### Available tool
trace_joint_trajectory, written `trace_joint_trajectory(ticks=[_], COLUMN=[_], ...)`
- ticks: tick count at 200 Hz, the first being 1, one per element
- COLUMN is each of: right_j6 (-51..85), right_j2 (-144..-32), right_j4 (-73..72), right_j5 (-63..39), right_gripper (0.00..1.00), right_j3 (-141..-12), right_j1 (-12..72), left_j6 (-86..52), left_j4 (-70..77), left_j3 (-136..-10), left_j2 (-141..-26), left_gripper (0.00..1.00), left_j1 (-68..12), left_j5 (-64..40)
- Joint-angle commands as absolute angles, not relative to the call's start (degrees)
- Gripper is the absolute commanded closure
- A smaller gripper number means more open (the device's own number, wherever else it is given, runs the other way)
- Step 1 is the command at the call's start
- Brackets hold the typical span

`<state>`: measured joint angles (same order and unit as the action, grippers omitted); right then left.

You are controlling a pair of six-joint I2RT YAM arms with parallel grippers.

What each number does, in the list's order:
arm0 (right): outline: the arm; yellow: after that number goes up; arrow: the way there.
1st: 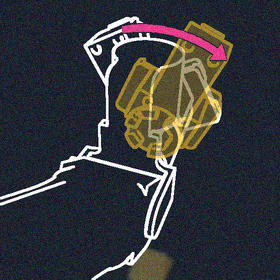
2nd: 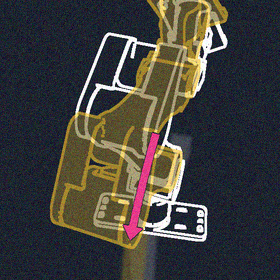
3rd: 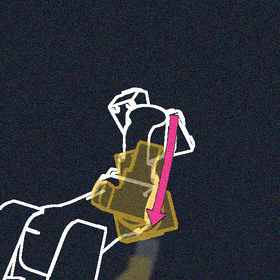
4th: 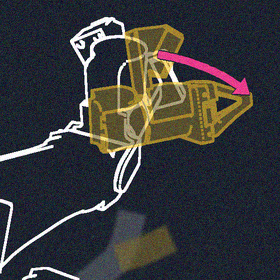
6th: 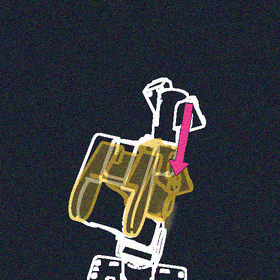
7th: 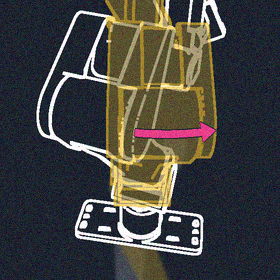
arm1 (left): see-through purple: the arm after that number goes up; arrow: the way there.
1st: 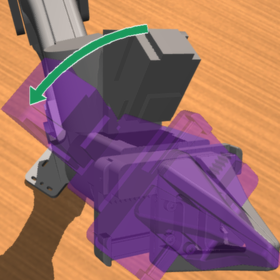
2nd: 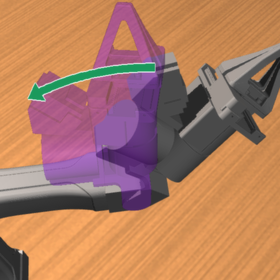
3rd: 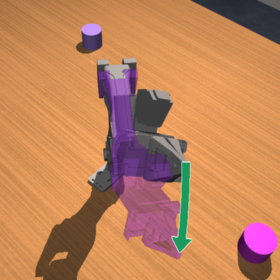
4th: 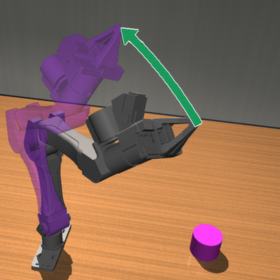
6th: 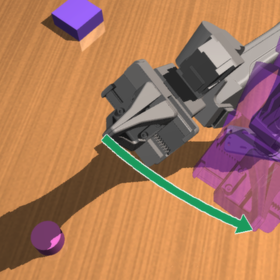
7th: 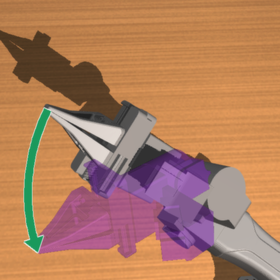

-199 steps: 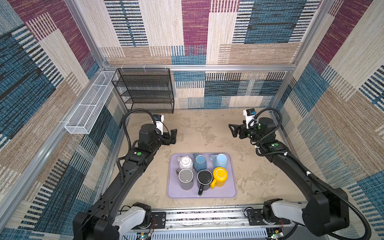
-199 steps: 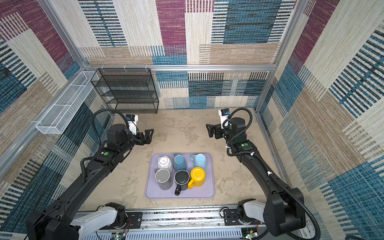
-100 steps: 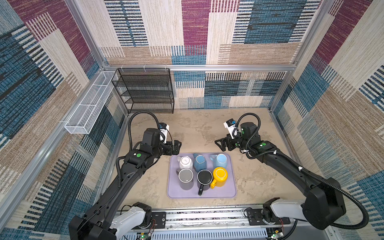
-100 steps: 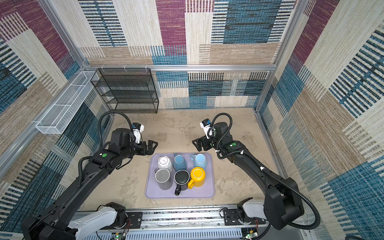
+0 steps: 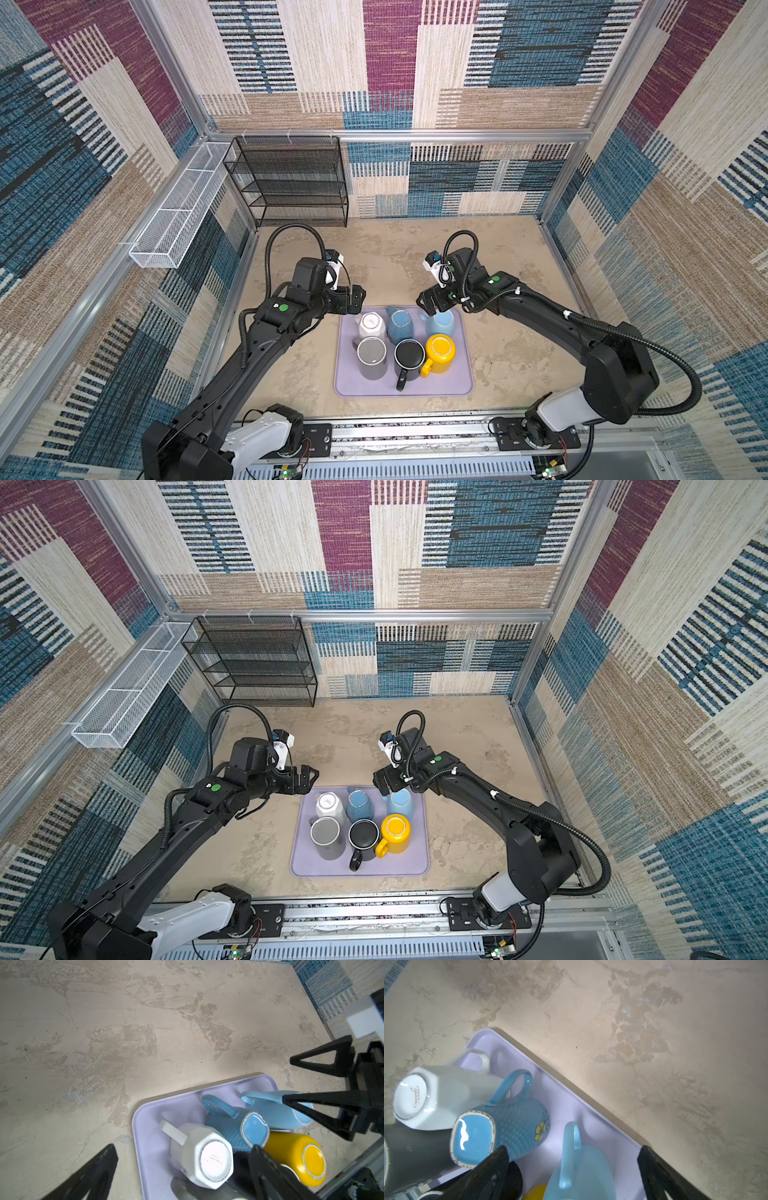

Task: Turn the mug right side up
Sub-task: Rotate the mug on the tray.

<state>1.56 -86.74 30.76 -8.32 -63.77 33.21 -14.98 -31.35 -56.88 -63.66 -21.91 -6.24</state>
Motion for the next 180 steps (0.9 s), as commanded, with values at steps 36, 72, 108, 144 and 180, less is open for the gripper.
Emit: trace_joint_trajectory(ticks=[36,72,108,144,180], right_j6=[6.60,7.51,7.41,6.50,5.07], right_j2=[-87.40,-86.40,-86.74,-87.80,-88.15], right_j4=[38.44,40.15,41.63,43.45,44.29], right_j5=[-2.19,-2.32,-2.22,-0.62,0.82], right_gripper=[0.01,0.00,0.03,0.12,0.23], right_j3=[-64.09,-62.45,-62.18,-62.47,-63.00], right_j1=[35.86,36.25,36.56,36.69,36.72], left_j6=[-13.96,-13.79,-13.89,-14.11,-14.22], left_j4=[-31.55,-31.57,-31.55,-31.64,-31.95], left_j3=[-57.92,-58.27,-58.43,-57.75,-57.28], left_j2=[-65.30,-66.43,-66.29,-65.27,-64.38], left_gripper=[0.00,0.00,0.00,0.00,0.00], left_j1=[-22.04,-22.19,-22.38,-22.42,-22.57], left_j5=[-5.89,-6.23,-6.32,-6.28,-6.15])
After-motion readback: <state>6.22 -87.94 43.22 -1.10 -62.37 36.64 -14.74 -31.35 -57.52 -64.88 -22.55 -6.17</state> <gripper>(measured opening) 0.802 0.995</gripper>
